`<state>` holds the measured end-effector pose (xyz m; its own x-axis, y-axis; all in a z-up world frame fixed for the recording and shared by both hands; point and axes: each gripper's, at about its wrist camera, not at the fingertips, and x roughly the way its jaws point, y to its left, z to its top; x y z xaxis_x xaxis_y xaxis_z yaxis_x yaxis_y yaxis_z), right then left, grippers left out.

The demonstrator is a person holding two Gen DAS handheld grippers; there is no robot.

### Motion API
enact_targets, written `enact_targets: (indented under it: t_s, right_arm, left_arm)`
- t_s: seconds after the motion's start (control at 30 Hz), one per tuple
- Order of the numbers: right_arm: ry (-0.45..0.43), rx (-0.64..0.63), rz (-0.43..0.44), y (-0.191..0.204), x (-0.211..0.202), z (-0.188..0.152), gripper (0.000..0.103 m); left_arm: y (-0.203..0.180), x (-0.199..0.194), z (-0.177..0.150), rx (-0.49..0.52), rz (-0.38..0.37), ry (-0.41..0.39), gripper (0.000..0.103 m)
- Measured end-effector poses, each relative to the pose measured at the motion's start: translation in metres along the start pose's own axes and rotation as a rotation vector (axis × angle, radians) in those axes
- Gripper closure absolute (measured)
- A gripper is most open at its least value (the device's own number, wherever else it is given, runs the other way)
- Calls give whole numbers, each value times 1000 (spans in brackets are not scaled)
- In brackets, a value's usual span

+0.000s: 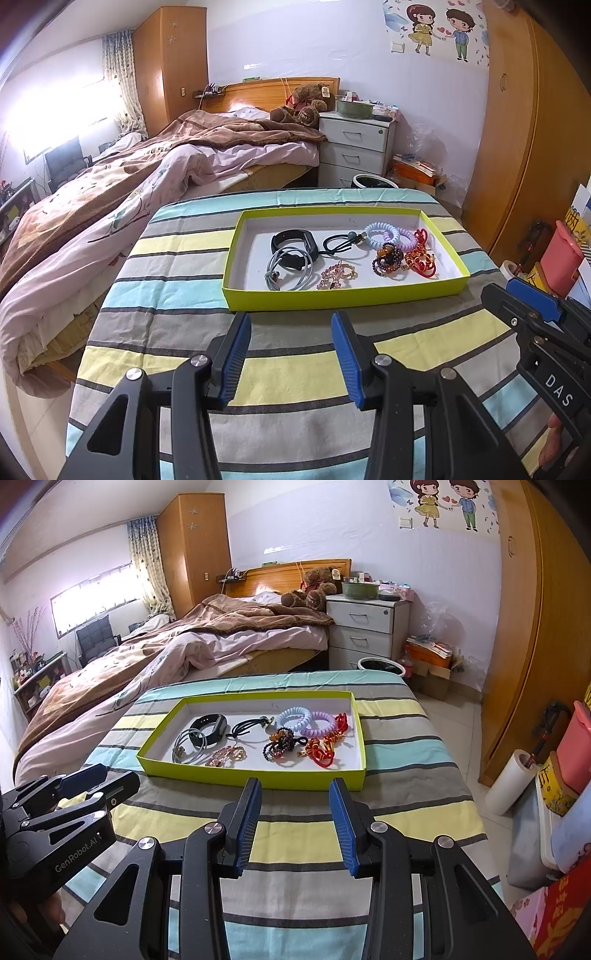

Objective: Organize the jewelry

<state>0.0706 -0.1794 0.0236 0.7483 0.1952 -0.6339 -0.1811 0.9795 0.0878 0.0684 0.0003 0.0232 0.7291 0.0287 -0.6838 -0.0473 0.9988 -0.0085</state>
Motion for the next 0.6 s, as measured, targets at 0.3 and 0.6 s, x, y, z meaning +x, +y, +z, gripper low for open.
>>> enact_targets:
  t_s: [0.3,0.6]
  right_arm:
    - [1,2,0,0,0,0,64]
    - [1,3,3,0,2,-1,64]
  left_arm:
    - [0,1,-1,0,-5,-1,58]
    - [0,1,-3,-2,-6,2,58]
